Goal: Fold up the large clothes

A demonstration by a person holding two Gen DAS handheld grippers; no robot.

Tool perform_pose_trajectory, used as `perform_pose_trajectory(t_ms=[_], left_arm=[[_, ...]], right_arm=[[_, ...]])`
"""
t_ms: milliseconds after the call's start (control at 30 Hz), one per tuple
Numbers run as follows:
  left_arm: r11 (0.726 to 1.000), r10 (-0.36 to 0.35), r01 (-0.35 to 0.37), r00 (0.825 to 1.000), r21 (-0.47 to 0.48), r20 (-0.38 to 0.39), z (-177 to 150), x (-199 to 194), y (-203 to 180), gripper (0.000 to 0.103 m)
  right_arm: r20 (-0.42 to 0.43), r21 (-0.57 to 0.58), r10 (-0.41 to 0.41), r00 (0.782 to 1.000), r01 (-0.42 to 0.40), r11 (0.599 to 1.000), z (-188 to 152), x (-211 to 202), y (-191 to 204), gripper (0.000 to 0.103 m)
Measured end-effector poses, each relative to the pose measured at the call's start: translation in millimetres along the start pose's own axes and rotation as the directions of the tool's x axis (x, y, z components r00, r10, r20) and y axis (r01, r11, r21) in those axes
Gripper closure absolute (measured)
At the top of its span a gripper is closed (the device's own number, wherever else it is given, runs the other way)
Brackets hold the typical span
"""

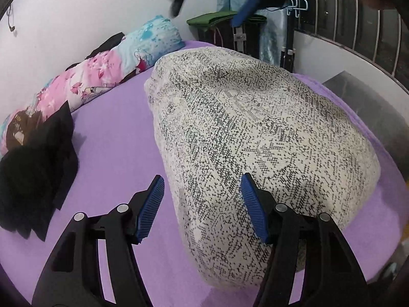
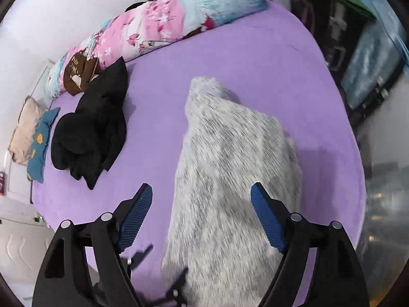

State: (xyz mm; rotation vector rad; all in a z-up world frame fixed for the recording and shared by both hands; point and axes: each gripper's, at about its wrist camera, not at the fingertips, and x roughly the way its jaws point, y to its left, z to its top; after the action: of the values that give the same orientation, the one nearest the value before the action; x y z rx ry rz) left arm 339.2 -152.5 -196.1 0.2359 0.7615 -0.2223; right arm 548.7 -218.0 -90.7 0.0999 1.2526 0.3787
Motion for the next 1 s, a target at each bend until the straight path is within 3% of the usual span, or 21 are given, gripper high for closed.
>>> perform_pose_trajectory(t_ms=[167, 333, 467, 667, 833, 1000], left_arm=[[1.0, -0.008, 0.008, 1.0, -0.002, -0.003, 1.5, 1.4, 1.4, 0.044], [0.999, -0.04, 0.04, 0.999, -0.025, -0.016, 1.1, 2.3, 5.9, 0.044], [0.995, -0.076, 0.075, 0.997, -0.059, -0.018, 2.1, 4.4, 11.8, 0.044], [0.988, -0.11, 0.108, 0.994, -0.109, -0.019, 3.0, 9.1, 18.2, 0.044], [0.983, -0.132, 0.129, 0.991, -0.134, -0.016, 4.7, 11.3, 20.0, 0.044], [0.974, -0.153, 0.146, 0.988, -0.176, -0.029, 6.0, 12.3, 29.9, 0.04]], right_arm=[[-0.056, 0.074, 0.028, 0.998, -0.024, 0.997, 18.1, 45.8, -20.9, 0.024], [-0.138, 0.158, 0.014, 0.99, 0.008, 0.987, 11.7, 90.5, -61.9, 0.024], [-0.134, 0.242, 0.09, 0.987, -0.055, 0.969, 3.0, 117.5, -90.9, 0.025], [-0.117, 0.213, 0.083, 0.99, -0.057, 0.975, -3.2, 126.6, -93.4, 0.023], [-0.101, 0.19, 0.068, 0.993, -0.048, 0.981, -3.8, 135.8, -84.2, 0.01], [-0.081, 0.059, -0.042, 0.996, 0.047, 0.997, -3.9, 128.5, -52.6, 0.005]])
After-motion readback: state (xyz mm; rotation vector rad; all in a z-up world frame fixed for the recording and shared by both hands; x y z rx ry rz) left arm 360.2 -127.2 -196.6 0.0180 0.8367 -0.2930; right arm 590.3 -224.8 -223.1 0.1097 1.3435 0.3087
